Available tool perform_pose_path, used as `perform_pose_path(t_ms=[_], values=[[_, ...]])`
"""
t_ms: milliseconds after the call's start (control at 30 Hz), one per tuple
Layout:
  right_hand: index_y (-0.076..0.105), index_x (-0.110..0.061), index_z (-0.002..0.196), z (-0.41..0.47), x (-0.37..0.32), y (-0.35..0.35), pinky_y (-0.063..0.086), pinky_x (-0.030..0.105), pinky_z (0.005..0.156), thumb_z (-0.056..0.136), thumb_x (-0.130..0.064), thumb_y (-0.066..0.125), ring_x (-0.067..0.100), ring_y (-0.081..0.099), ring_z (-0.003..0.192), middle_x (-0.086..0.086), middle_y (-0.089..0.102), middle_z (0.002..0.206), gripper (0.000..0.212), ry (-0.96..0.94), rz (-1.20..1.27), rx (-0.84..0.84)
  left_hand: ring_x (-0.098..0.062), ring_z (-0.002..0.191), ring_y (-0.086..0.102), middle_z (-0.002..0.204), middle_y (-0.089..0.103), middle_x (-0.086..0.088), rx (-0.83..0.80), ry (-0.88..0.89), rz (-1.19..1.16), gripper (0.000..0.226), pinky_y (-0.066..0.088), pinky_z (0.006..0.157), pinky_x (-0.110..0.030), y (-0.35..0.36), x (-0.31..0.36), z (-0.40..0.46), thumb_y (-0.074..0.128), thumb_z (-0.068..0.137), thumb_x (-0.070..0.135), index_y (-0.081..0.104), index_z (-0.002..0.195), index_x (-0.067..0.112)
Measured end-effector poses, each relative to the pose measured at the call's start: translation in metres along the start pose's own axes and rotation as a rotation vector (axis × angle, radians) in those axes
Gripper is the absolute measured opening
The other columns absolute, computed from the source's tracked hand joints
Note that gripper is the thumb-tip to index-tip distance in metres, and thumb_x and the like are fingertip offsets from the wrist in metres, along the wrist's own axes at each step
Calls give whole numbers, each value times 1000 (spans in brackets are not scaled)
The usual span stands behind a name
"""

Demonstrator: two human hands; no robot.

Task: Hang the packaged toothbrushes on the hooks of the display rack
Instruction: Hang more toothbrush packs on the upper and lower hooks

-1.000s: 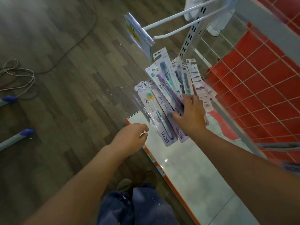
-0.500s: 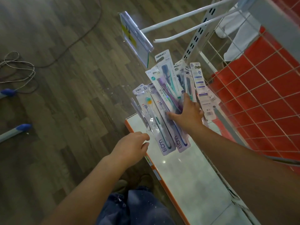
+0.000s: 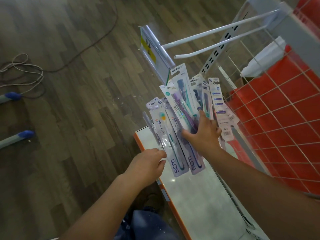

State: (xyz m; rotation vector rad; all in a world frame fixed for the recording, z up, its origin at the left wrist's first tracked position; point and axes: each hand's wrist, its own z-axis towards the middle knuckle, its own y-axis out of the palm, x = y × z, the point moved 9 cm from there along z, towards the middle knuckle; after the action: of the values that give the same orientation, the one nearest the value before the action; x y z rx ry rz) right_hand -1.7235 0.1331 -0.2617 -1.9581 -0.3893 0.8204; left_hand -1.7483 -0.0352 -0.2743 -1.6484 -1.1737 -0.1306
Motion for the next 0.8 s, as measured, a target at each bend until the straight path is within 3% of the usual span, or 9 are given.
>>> perform_pose_path(t_ms=[267, 467, 800], values=[[32, -15, 135, 1, 5, 8, 26, 43, 104, 76, -42, 67, 25, 40, 117, 4, 49, 123, 73, -1, 23, 0, -13, 111, 53, 124, 57, 0, 10, -1, -23, 34, 43, 92, -23, 0, -2, -4, 41, 98, 27, 49, 130, 19], [42, -17, 121, -1, -1, 7, 48, 47, 92, 74, -23, 71, 26, 54, 103, 5, 53, 111, 56, 5, 125, 31, -11, 110, 54, 123, 57, 2, 16, -2, -37, 33, 41, 88, -19, 5, -4, -6, 41, 98, 29, 49, 129, 20], [44, -20, 124, 3, 1, -2, 50, 34, 83, 76, -13, 69, 28, 59, 96, 6, 62, 108, 54, 55, 216, 53, -14, 113, 53, 128, 54, 0, 6, 7, -103, 32, 46, 92, -26, 13, 6, -1, 42, 98, 27, 50, 128, 20]])
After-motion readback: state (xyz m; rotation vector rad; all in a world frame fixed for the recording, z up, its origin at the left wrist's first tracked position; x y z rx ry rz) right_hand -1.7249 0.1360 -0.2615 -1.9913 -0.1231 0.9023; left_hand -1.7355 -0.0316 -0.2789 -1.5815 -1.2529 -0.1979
